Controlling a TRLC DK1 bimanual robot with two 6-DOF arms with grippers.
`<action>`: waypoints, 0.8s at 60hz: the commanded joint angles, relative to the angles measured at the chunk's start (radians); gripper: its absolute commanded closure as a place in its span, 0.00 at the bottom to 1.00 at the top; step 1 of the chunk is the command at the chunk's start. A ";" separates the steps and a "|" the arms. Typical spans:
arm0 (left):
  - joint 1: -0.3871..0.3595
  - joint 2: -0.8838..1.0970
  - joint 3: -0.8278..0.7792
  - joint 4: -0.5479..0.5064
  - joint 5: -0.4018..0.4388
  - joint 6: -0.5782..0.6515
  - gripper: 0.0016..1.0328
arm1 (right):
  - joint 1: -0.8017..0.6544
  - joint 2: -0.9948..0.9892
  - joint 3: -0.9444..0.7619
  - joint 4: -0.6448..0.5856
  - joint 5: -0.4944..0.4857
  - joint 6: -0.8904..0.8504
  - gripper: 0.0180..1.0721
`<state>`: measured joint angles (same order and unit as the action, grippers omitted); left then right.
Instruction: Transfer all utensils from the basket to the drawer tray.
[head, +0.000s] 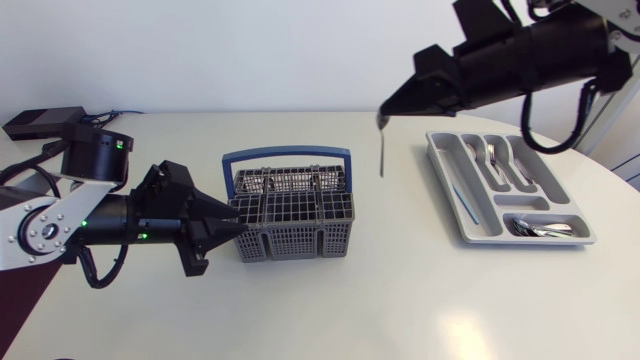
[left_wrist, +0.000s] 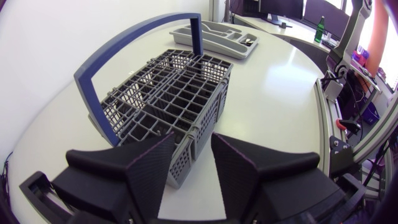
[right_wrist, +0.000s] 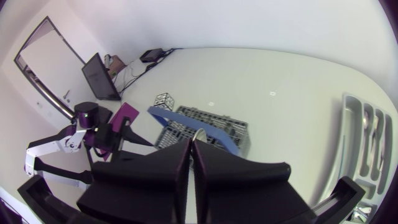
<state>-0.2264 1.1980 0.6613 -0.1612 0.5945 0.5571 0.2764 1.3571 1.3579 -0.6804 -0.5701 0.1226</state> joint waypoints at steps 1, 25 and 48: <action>-0.002 -0.025 0.020 -0.024 -0.004 -0.011 0.57 | -0.102 -0.036 -0.026 -0.065 0.004 -0.104 0.95; 0.002 -0.041 0.032 -0.060 -0.021 -0.011 0.55 | -0.542 -0.016 -0.174 -0.185 0.130 -0.515 0.95; -0.001 -0.043 0.037 -0.069 -0.030 -0.011 0.55 | -0.746 0.160 -0.283 0.085 0.337 -0.707 0.95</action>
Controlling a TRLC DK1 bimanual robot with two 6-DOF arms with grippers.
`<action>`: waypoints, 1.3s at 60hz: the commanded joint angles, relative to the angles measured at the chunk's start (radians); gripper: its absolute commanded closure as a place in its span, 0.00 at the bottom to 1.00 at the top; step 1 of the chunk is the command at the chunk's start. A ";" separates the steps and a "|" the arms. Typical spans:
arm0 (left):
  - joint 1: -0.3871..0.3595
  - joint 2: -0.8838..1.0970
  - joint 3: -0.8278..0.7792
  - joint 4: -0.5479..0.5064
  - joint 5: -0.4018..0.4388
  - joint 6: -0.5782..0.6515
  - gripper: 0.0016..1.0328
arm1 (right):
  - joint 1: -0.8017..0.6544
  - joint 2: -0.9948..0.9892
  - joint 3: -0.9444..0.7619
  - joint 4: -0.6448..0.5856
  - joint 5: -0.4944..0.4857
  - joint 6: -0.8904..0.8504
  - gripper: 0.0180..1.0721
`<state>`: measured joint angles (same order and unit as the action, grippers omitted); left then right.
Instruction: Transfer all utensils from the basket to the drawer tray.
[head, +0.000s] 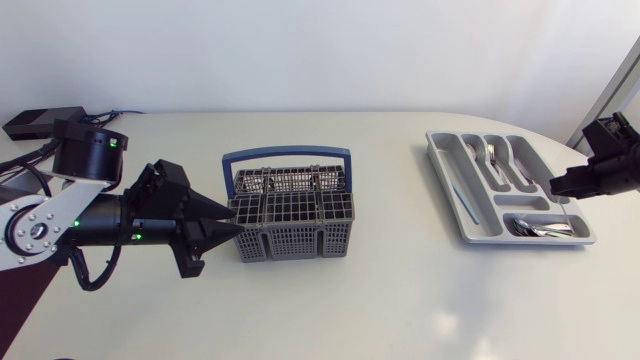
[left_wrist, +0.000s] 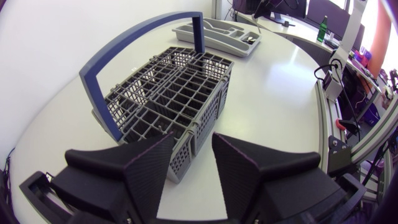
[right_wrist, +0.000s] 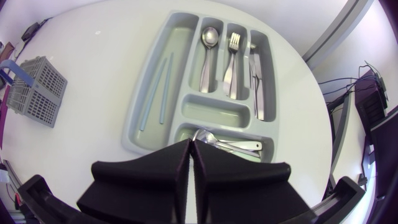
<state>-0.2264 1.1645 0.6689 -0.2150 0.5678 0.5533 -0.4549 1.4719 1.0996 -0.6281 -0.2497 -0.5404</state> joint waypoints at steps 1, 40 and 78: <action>-0.002 -0.009 0.031 -0.017 -0.008 -0.007 0.55 | -0.016 0.054 -0.029 0.045 0.026 -0.049 0.95; 0.070 -0.039 0.020 -0.046 -0.051 0.004 0.53 | 0.012 0.243 -0.156 0.441 0.251 -0.119 0.76; 0.249 0.087 0.003 0.039 -0.049 0.046 0.68 | 0.180 -0.079 -0.314 0.384 0.294 -0.102 0.27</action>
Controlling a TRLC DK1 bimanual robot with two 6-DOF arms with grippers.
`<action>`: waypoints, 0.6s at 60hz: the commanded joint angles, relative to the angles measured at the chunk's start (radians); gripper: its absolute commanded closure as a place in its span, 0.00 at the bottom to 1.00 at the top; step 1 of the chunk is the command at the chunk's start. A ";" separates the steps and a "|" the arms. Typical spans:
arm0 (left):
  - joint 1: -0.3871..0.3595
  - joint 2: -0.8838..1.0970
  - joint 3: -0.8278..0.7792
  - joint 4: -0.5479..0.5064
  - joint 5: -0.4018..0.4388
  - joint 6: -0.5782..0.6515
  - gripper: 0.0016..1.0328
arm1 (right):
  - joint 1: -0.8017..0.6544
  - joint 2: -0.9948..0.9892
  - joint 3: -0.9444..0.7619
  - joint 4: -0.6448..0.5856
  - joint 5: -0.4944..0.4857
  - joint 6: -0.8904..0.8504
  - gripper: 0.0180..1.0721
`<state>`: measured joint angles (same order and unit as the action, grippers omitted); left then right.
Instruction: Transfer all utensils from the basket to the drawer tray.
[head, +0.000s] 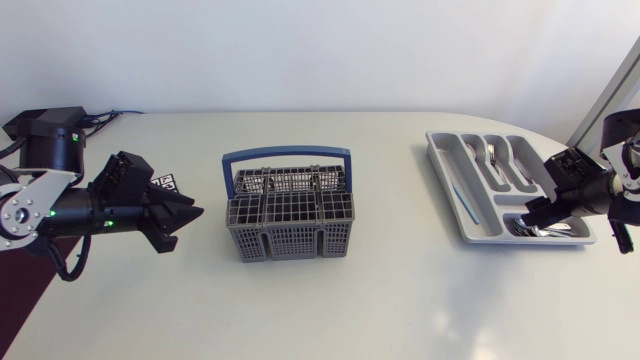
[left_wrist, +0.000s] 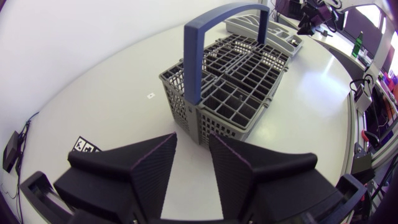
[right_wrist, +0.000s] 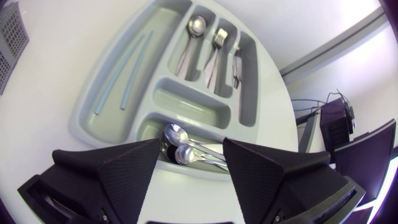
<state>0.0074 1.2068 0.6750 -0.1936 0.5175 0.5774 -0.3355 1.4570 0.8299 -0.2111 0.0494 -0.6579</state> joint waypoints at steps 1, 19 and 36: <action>0.016 0.053 -0.003 0.025 0.001 0.022 0.68 | 0.079 -0.078 -0.051 -0.043 -0.005 0.023 0.28; 0.014 0.162 0.009 0.097 0.001 0.016 0.73 | 0.424 -0.162 -0.064 -0.099 -0.006 0.225 0.46; -0.015 0.244 0.038 0.134 0.001 0.007 0.81 | 0.627 -0.058 -0.017 -0.022 -0.039 0.350 0.85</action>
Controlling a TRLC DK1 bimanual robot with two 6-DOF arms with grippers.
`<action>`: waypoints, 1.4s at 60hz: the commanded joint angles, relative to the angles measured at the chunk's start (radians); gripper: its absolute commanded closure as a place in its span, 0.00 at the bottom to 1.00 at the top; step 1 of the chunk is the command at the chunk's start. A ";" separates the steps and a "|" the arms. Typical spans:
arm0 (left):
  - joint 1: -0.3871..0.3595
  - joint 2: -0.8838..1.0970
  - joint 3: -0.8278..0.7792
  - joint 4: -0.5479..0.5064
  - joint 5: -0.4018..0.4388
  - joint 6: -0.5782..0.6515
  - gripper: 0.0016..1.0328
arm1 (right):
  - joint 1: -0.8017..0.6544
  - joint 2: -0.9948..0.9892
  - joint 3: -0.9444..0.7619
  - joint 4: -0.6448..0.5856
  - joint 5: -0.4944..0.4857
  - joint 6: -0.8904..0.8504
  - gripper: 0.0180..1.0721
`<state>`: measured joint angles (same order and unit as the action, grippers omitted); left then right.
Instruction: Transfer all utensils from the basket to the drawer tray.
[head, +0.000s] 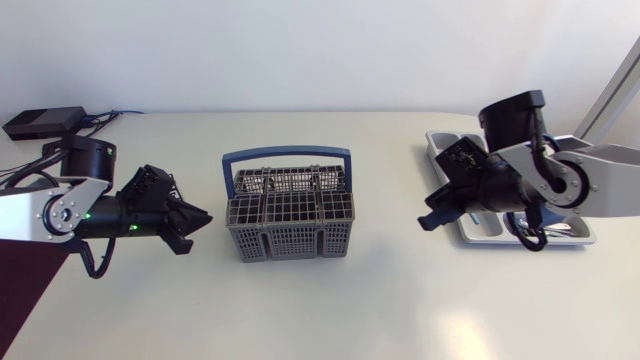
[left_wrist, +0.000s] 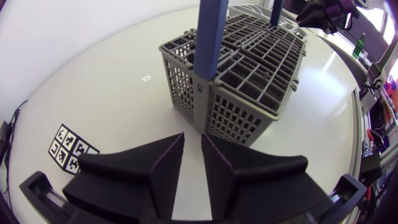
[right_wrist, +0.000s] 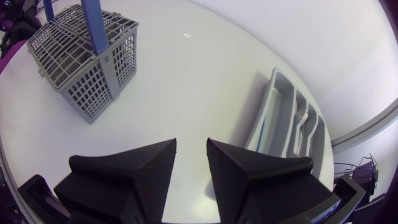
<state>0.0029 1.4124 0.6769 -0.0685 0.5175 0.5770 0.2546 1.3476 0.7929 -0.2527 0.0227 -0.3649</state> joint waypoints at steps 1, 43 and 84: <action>-0.012 0.043 0.039 0.009 0.003 0.006 0.81 | 0.044 0.058 0.023 0.027 -0.012 0.063 0.87; -0.152 0.258 0.199 0.082 -0.024 -0.071 0.83 | 0.222 0.251 0.123 0.118 -0.090 0.184 0.95; -0.241 0.307 0.237 0.102 -0.057 -0.106 0.83 | 0.229 0.220 0.103 0.112 -0.075 0.188 0.95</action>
<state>-0.2005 1.6981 0.8989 0.0277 0.4171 0.4896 0.4694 1.5764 0.8978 -0.1497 -0.0380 -0.2047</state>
